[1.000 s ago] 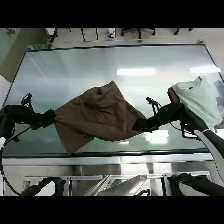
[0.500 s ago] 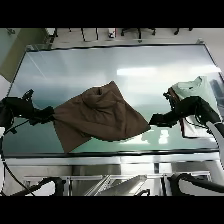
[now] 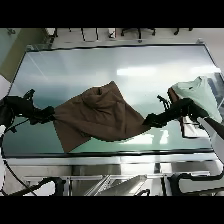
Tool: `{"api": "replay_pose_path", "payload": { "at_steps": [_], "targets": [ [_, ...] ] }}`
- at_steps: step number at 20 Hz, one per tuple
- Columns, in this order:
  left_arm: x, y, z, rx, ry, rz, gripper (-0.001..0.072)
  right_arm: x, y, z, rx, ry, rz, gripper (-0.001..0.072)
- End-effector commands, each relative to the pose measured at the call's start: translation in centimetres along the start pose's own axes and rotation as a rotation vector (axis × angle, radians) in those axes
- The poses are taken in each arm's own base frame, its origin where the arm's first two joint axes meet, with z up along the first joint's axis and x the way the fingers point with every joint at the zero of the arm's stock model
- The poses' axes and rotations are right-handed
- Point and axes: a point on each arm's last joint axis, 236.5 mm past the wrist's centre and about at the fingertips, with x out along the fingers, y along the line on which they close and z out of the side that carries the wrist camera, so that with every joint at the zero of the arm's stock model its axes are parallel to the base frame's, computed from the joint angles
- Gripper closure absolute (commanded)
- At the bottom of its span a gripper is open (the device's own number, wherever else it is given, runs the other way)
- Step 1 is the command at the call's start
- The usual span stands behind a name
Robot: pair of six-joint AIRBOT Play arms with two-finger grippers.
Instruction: Fold the shirts.
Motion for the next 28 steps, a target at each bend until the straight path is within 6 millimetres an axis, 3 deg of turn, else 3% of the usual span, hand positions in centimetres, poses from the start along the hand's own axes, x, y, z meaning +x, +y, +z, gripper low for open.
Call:
{"api": "replay_pose_path", "payload": {
  "at_steps": [1, 2, 4, 5, 7, 9, 10, 11, 12, 13, 15, 16, 17, 19, 20, 22, 24, 25, 27, 28],
  "targets": [
    [-0.2, -0.3, -0.1, -0.003, 0.003, -0.013, 0.0693, 1.2, 2.5, -1.7, -0.067, 0.081, 0.067, 0.0485],
    [-0.6, -0.8, -0.1, 0.001, -0.009, -0.028, 0.0694, 1.3, 3.8, -2.3, -0.078, 0.109, 0.102, 0.0682],
    [-3.3, -3.0, 0.7, 0.041, -0.095, -0.093, 0.0693, 0.2, 7.0, -2.9, -0.121, 0.118, 0.175, 0.0686],
    [-5.9, -4.6, 1.5, 0.061, -0.177, -0.134, 0.0694, -1.4, 8.9, -2.1, -0.163, 0.073, 0.201, 0.0687],
    [-15.0, -8.7, 3.5, 0.133, -0.432, -0.213, 0.0693, -8.2, 15.1, 0.6, -0.31, -0.126, 0.249, 0.0687],
    [-29.2, -13.1, 3.4, 0.233, -0.81, -0.269, 0.0694, -19.5, 23.0, 2.0, -0.505, -0.431, 0.248, 0.0687],
    [-36.6, -14.9, 2.0, 0.278, -1.002, -0.294, 0.0694, -26.1, 27.1, 1.4, -0.627, -0.616, 0.2, 0.0688],
    [-44.2, -16.5, -0.7, 0.316, -1.201, -0.321, 0.0694, -32.2, 30.7, -0.1, -0.727, -0.793, 0.149, 0.0688],
    [-50.5, -17.5, -4.0, 0.342, -1.366, -0.34, 0.0694, -37.8, 34.1, -2.6, -0.819, -0.965, 0.087, 0.0687],
    [-55.9, -18.1, -7.9, 0.365, -1.518, -0.344, 0.0694, -42.0, 36.7, -5.4, -0.881, -1.097, 0.03, 0.0688],
    [-62.7, -17.4, -14.0, 0.364, -1.726, -0.295, 0.0694, -47.6, 40.0, -10.4, -0.962, -1.296, -0.113, 0.0688],
    [-64.6, -16.4, -16.0, 0.342, -1.792, -0.249, 0.0694, -49.3, 40.8, -11.9, -0.97, -1.365, -0.166, 0.0688],
    [-65.7, -15.5, -17.3, 0.317, -1.834, -0.203, 0.0693, -50.3, 41.4, -12.8, -0.974, -1.415, -0.194, 0.0688],
    [-65.9, -13.5, -17.6, 0.273, -1.843, -0.097, 0.0694, -51.0, 41.5, -13.1, -0.963, -1.453, -0.203, 0.0688],
    [-65.0, -13.3, -16.6, 0.273, -1.808, -0.079, 0.0693, -50.8, 41.0, -12.4, -0.934, -1.438, -0.185, 0.0687],
    [-61.0, -12.5, -12.2, 0.258, -1.681, -0.044, 0.0694, -50.0, 38.7, -9.5, -0.858, -1.382, -0.159, 0.0688],
    [-54.3, -11.1, -6.1, 0.218, -1.485, -0.017, 0.0693, -48.0, 34.6, -5.2, -0.739, -1.288, -0.119, 0.0688],
    [-50.0, -10.3, -2.9, 0.195, -1.369, -0.008, 0.0693, -46.4, 32.4, -2.9, -0.676, -1.227, -0.089, 0.0688],
    [-40.7, -9.9, 2.6, 0.196, -1.133, -0.042, 0.0694, -41.7, 27.5, 1.8, -0.55, -1.088, -0.028, 0.0688],
    [-35.8, -10.2, 4.9, 0.203, -1.02, -0.087, 0.0693, -38.4, 24.8, 4.4, -0.484, -1.017, 0.004, 0.0687]
  ]
}}
